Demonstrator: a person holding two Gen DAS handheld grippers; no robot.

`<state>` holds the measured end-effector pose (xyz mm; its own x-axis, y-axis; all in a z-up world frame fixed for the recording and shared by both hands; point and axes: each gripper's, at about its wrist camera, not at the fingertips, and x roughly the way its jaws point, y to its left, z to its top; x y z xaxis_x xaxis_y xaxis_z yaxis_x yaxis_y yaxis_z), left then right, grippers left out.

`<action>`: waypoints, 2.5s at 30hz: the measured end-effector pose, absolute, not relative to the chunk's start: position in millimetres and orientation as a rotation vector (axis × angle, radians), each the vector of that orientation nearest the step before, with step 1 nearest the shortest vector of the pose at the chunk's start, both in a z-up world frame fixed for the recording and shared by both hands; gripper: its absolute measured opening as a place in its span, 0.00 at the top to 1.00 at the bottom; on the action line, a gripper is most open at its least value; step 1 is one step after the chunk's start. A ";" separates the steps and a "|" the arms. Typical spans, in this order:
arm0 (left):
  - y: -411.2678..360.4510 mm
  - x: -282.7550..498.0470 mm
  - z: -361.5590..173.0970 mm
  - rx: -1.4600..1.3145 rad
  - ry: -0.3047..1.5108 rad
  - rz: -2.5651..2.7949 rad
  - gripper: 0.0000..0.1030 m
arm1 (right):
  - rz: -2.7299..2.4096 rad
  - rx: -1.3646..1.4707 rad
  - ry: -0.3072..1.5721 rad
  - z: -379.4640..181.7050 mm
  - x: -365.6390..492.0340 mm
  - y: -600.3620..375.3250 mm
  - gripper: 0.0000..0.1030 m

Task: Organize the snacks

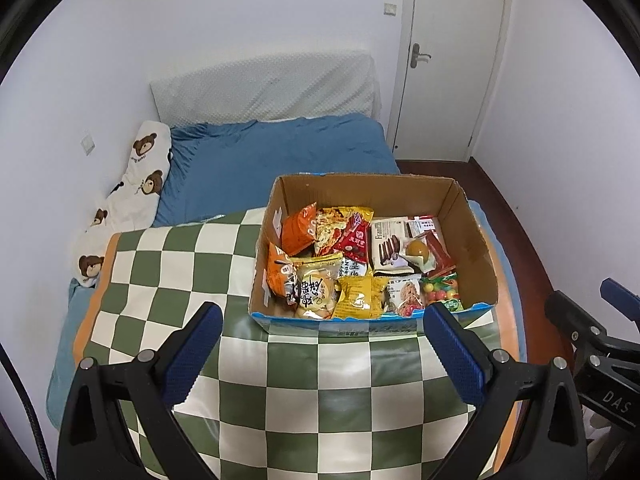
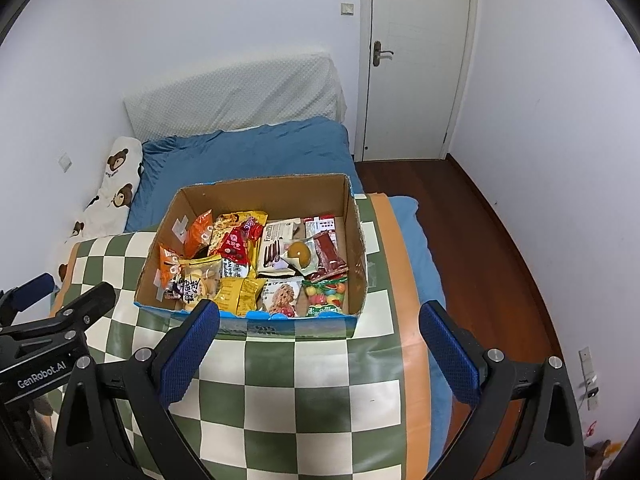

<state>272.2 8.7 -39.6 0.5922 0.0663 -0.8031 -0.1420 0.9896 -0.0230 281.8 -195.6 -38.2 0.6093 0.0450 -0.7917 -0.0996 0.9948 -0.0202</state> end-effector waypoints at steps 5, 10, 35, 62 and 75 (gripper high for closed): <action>7.3 269.6 -37.2 -0.083 0.924 0.117 0.00 | 0.083 -0.066 0.905 -34.5 278.1 -196.8 0.01; 6.4 268.0 -36.3 -0.083 0.922 0.113 0.00 | 0.082 -0.063 0.899 -31.0 276.0 -198.2 0.01; 4.5 263.1 -30.1 -0.081 0.907 0.113 0.00 | 0.091 -0.059 0.885 -20.5 269.4 -202.0 0.01; 5.3 260.4 -28.1 -0.082 0.908 0.112 0.00 | 0.093 -0.052 0.897 -20.7 266.6 -203.9 0.01; 0.0 259.0 -26.8 -0.077 0.900 0.110 0.00 | 0.089 -0.051 0.888 -18.9 264.5 -206.6 0.01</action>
<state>259.0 0.0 -26.8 0.6168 0.0631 -0.7846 -0.1276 0.9916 -0.0205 264.5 -206.6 -18.9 0.6274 0.0562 -0.7767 -0.0988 0.9951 -0.0078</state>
